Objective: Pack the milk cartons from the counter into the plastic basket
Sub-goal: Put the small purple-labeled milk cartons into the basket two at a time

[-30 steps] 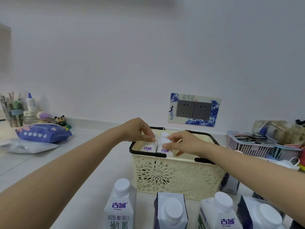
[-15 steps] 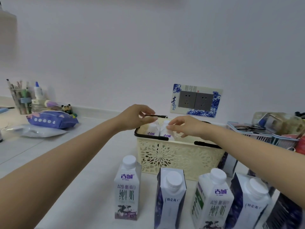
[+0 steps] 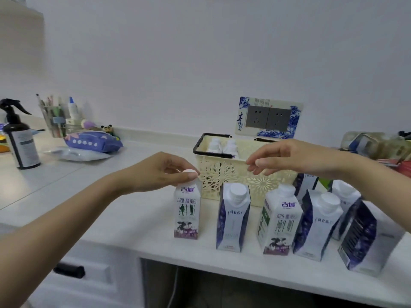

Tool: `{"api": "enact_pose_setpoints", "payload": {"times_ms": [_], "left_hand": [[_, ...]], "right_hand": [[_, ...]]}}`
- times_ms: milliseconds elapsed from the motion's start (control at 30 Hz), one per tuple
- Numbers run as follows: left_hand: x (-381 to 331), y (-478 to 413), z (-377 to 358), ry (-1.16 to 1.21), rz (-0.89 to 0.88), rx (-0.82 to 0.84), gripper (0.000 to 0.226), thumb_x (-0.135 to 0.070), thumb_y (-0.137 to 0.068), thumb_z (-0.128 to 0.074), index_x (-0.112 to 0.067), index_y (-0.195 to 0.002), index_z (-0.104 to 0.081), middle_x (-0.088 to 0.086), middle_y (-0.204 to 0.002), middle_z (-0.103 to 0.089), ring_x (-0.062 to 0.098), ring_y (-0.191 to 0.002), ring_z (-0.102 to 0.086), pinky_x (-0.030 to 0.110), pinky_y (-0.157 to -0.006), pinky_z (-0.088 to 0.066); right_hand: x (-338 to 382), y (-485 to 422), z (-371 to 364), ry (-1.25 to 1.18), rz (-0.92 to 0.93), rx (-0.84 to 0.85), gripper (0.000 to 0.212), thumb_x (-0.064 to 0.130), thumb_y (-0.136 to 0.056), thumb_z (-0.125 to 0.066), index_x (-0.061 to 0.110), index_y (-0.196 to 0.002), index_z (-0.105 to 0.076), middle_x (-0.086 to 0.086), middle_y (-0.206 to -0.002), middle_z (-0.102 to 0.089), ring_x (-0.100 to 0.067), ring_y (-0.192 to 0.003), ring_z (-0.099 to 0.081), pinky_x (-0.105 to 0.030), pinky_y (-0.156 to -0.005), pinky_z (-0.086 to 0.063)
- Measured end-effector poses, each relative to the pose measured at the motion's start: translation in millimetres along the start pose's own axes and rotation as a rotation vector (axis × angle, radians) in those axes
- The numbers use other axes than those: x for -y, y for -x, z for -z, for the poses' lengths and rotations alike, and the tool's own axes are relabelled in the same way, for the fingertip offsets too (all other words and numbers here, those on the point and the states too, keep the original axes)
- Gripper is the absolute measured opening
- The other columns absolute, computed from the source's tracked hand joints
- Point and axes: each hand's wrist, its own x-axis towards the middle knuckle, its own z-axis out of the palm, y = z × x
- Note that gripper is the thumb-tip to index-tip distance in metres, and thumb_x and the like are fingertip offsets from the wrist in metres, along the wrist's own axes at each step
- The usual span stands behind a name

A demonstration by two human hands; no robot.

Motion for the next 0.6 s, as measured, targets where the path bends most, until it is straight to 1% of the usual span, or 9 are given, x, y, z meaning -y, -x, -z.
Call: {"api": "enact_pose_setpoints", "payload": {"times_ms": [100, 167, 200, 267, 300, 367, 467, 533, 600], "left_hand": [[1, 6, -7, -0.014, -0.007, -0.046, 0.047, -0.054, -0.067, -0.068, -0.023, -0.102, -0.075, -0.008, -0.102, -0.077, 0.006, -0.099, -0.069, 0.029, -0.089, -0.055], [1, 8, -8, 0.005, 0.010, -0.056, 0.051, -0.057, -0.064, -0.070, -0.022, -0.103, -0.075, -0.007, -0.101, -0.077, 0.008, -0.099, -0.070, 0.032, -0.089, -0.055], [1, 8, -8, 0.019, 0.015, -0.055, 0.053, -0.057, -0.064, -0.070, -0.022, -0.103, -0.075, -0.006, -0.101, -0.077, 0.008, -0.099, -0.070, 0.030, -0.086, -0.056], [1, 9, -10, 0.055, 0.012, -0.051, 0.052, -0.055, -0.064, -0.071, -0.021, -0.103, -0.076, -0.005, -0.098, -0.078, 0.009, -0.097, -0.071, 0.021, -0.078, -0.056], [0, 10, -11, 0.071, 0.011, -0.053, 0.050, -0.053, -0.065, -0.071, -0.020, -0.102, -0.076, -0.004, -0.096, -0.078, 0.010, -0.095, -0.072, 0.018, -0.074, -0.055], [-2, 10, -13, 0.091, 0.016, -0.059, 0.048, -0.049, -0.067, -0.071, -0.018, -0.102, -0.076, -0.003, -0.095, -0.079, 0.011, -0.094, -0.072, 0.017, -0.072, -0.055], [-3, 9, -15, 0.091, 0.027, -0.067, 0.048, -0.047, -0.069, -0.071, -0.015, -0.104, -0.075, -0.002, -0.097, -0.078, 0.013, -0.095, -0.072, 0.022, -0.078, -0.058], [-3, 9, -16, 0.094, 0.032, -0.082, 0.046, -0.047, -0.069, -0.070, -0.016, -0.103, -0.075, -0.002, -0.095, -0.079, 0.013, -0.095, -0.073, 0.025, -0.080, -0.058], [-3, 9, -18, 0.092, 0.038, -0.101, 0.044, -0.049, -0.068, -0.070, -0.018, -0.100, -0.077, -0.003, -0.093, -0.079, 0.013, -0.094, -0.073, 0.027, -0.082, -0.058]], "right_hand": [[-7, 21, -3, -0.005, -0.046, 0.008, 0.040, 0.049, -0.076, -0.065, 0.029, -0.110, -0.070, 0.009, -0.110, -0.073, -0.007, -0.107, -0.066, -0.018, -0.097, -0.046], [-10, 32, -3, -0.011, -0.081, 0.004, 0.040, 0.048, -0.074, -0.066, 0.030, -0.109, -0.071, 0.011, -0.110, -0.073, -0.003, -0.108, -0.064, -0.011, -0.093, -0.045], [-11, 37, -3, -0.009, -0.101, 0.004, 0.038, 0.046, -0.074, -0.067, 0.030, -0.109, -0.071, 0.013, -0.110, -0.073, -0.001, -0.108, -0.064, -0.008, -0.090, -0.045], [-14, 45, -3, 0.017, -0.128, 0.011, 0.036, 0.041, -0.075, -0.068, 0.030, -0.109, -0.071, 0.016, -0.110, -0.073, 0.003, -0.106, -0.064, -0.006, -0.085, -0.046], [-15, 48, -3, 0.030, -0.137, 0.012, 0.036, 0.040, -0.075, -0.069, 0.030, -0.110, -0.071, 0.018, -0.109, -0.073, 0.004, -0.104, -0.064, -0.005, -0.083, -0.046], [-18, 53, -3, 0.046, -0.154, -0.004, 0.038, 0.041, -0.073, -0.070, 0.031, -0.111, -0.071, 0.021, -0.105, -0.073, 0.005, -0.100, -0.065, -0.006, -0.077, -0.047], [-23, 55, -4, 0.090, -0.157, -0.044, 0.032, 0.042, -0.072, -0.073, 0.032, -0.103, -0.074, 0.017, -0.097, -0.076, 0.004, -0.090, -0.068, -0.009, -0.072, -0.045], [-26, 55, -7, 0.106, -0.140, -0.059, 0.029, 0.044, -0.072, -0.073, 0.032, -0.099, -0.076, 0.013, -0.095, -0.077, 0.002, -0.088, -0.068, -0.011, -0.074, -0.046], [-29, 54, -10, 0.067, -0.110, -0.089, 0.029, 0.043, -0.072, -0.072, 0.030, -0.098, -0.076, 0.011, -0.096, -0.077, 0.001, -0.088, -0.069, -0.011, -0.075, -0.047]]}}
